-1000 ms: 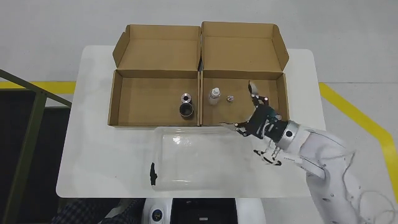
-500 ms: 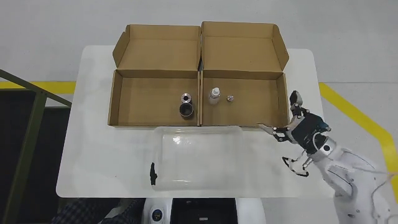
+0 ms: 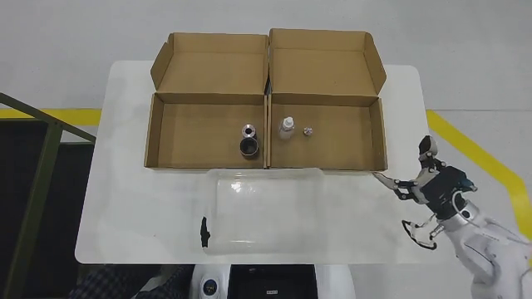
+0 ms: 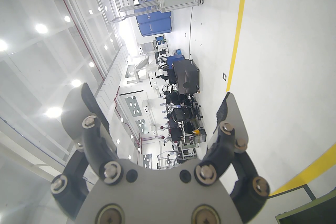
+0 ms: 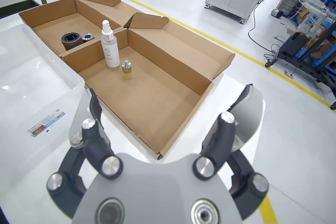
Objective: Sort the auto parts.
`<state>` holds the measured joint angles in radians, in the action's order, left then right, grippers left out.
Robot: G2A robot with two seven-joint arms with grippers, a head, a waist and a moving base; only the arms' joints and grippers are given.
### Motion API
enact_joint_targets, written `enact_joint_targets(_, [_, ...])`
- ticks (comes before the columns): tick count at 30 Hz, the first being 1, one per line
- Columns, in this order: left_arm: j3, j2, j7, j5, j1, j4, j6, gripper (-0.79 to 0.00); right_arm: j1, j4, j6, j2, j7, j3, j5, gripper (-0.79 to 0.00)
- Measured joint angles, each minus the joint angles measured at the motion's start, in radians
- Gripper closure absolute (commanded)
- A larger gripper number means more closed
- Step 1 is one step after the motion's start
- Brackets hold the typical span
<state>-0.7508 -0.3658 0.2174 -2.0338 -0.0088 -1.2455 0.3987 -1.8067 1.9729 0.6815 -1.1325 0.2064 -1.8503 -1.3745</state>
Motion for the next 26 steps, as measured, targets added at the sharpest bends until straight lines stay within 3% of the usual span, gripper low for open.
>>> enact_joint_targets(26, [0.000,0.000,0.000,0.000,0.000,0.000,0.000,-0.785,-0.015,0.000,-0.002,0.002,0.014,-0.010,0.004,-0.785])
